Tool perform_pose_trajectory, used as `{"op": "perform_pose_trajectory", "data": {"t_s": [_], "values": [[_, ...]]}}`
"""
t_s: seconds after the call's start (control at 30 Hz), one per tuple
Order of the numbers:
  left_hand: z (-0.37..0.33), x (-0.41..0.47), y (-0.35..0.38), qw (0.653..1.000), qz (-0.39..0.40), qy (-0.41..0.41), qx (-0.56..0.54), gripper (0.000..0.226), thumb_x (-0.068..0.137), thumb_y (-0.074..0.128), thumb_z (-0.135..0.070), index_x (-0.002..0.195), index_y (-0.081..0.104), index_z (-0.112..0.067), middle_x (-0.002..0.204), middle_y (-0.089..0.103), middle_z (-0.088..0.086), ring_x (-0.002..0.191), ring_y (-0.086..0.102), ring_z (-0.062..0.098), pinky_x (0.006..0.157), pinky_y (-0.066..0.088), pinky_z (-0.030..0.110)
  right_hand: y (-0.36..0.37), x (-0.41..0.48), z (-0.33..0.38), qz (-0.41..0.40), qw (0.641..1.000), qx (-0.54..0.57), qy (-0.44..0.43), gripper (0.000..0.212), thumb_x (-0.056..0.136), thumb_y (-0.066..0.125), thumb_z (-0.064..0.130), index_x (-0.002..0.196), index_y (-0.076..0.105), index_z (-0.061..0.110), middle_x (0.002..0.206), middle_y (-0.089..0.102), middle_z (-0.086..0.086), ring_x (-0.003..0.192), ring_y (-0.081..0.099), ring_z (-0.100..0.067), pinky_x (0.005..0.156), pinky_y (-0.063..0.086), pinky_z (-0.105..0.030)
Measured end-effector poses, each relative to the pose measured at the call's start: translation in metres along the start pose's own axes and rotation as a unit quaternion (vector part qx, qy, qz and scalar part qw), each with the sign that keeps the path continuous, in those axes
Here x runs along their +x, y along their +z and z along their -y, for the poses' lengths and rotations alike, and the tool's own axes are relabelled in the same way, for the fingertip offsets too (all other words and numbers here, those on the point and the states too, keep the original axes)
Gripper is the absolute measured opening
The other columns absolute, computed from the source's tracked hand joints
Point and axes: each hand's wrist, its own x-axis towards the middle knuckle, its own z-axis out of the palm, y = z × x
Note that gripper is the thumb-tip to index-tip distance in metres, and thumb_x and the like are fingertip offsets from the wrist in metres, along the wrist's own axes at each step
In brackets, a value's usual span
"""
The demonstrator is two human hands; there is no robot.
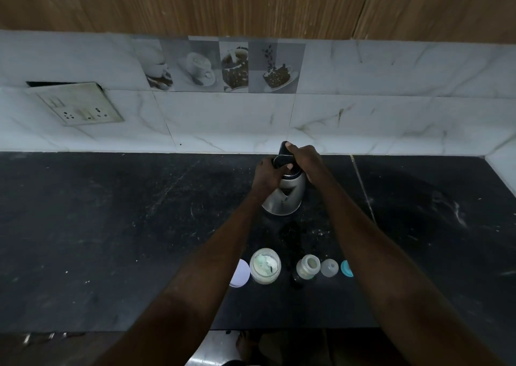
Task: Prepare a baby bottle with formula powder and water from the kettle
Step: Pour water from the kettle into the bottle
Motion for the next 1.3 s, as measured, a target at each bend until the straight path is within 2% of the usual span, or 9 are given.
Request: {"op": "perform_pose_trajectory", "data": {"t_s": [0.1,0.2,0.37,0.47,0.6,0.87,1.07,1.2,1.3], "values": [[0.039,0.036,0.009,0.996,0.02,-0.026,-0.088,0.053,0.068,0.087,-0.062,0.107,0.078,-0.028,0.107,0.082,0.001,0.106,0.078,0.025,0.101,0.061,0.056,0.007,0.009,-0.002,0.039,0.997,0.059,0.032,0.054,0.087,0.074,0.051,0.108,0.072,0.001,0.101,0.077,-0.015,0.089,0.073,-0.027,0.081,0.061,-0.04],[0.043,0.037,0.012,0.99,0.016,-0.05,-0.128,0.055,0.067,0.087,-0.063,0.108,0.071,-0.03,0.112,0.08,0.0,0.107,0.077,0.023,0.096,0.062,0.059,0.008,0.012,-0.005,0.068,0.991,0.106,0.051,0.035,0.088,0.079,0.036,0.1,0.074,0.004,0.09,0.077,-0.011,0.078,0.071,-0.023,0.068,0.054,-0.03],[0.047,0.035,0.019,0.987,-0.001,-0.049,-0.154,0.063,0.069,0.085,-0.07,0.117,0.07,-0.031,0.118,0.079,-0.002,0.11,0.075,0.024,0.093,0.062,0.063,-0.004,0.032,-0.011,0.157,0.973,0.157,0.068,0.026,0.083,0.085,0.028,0.09,0.08,0.004,0.092,0.081,-0.015,0.096,0.076,-0.032,0.093,0.058,-0.042],[0.01,0.009,0.005,0.983,0.017,-0.059,-0.173,0.049,0.087,0.086,-0.044,0.124,0.068,-0.017,0.121,0.078,0.006,0.109,0.075,0.027,0.092,0.063,0.057,-0.004,0.038,-0.011,0.199,0.966,0.155,0.059,0.024,0.084,0.084,0.029,0.085,0.08,0.005,0.09,0.08,-0.015,0.092,0.073,-0.032,0.089,0.056,-0.041],[-0.002,0.006,0.002,0.974,0.01,-0.093,-0.205,0.04,0.097,0.079,-0.017,0.132,0.065,-0.004,0.114,0.075,0.006,0.085,0.071,0.01,0.063,0.059,0.032,0.004,0.041,-0.008,0.208,0.971,0.114,0.034,0.045,0.084,0.084,0.047,0.095,0.08,0.003,0.09,0.081,-0.013,0.079,0.076,-0.023,0.081,0.057,-0.034],[-0.009,-0.013,0.001,0.966,0.032,-0.114,-0.228,0.031,0.094,0.077,-0.013,0.124,0.073,-0.012,0.113,0.081,0.01,0.089,0.076,0.023,0.051,0.06,0.035,0.003,0.028,-0.012,0.201,0.97,0.135,0.02,0.032,0.082,0.086,0.038,0.088,0.079,0.008,0.084,0.08,-0.009,0.071,0.074,-0.02,0.07,0.055,-0.028],[-0.014,-0.043,0.016,0.97,-0.003,-0.109,-0.219,0.019,0.091,0.075,-0.001,0.094,0.064,-0.016,0.07,0.079,-0.008,0.067,0.076,0.016,0.044,0.053,0.023,-0.005,0.012,-0.021,0.195,0.971,0.14,-0.017,0.033,0.08,0.089,0.033,0.094,0.08,0.004,0.082,0.079,-0.009,0.068,0.072,-0.018,0.06,0.054,-0.024],[-0.008,-0.051,0.031,0.961,-0.04,-0.137,-0.236,0.072,0.061,0.089,-0.028,0.128,0.061,-0.021,0.122,0.077,0.013,0.107,0.075,0.036,0.068,0.063,0.048,-0.011,0.002,-0.034,0.191,0.967,0.16,-0.047,0.042,0.077,0.09,0.034,0.096,0.077,-0.001,0.09,0.079,-0.019,0.075,0.073,-0.026,0.069,0.056,-0.033],[-0.007,-0.063,0.043,0.956,-0.057,-0.132,-0.258,0.08,0.067,0.091,-0.023,0.136,0.05,-0.027,0.129,0.071,0.009,0.11,0.075,0.033,0.076,0.064,0.055,-0.017,0.0,-0.043,0.188,0.969,0.147,-0.068,0.053,0.068,0.09,0.045,0.093,0.076,0.002,0.088,0.079,-0.018,0.08,0.077,-0.032,0.072,0.059,-0.041]]}}
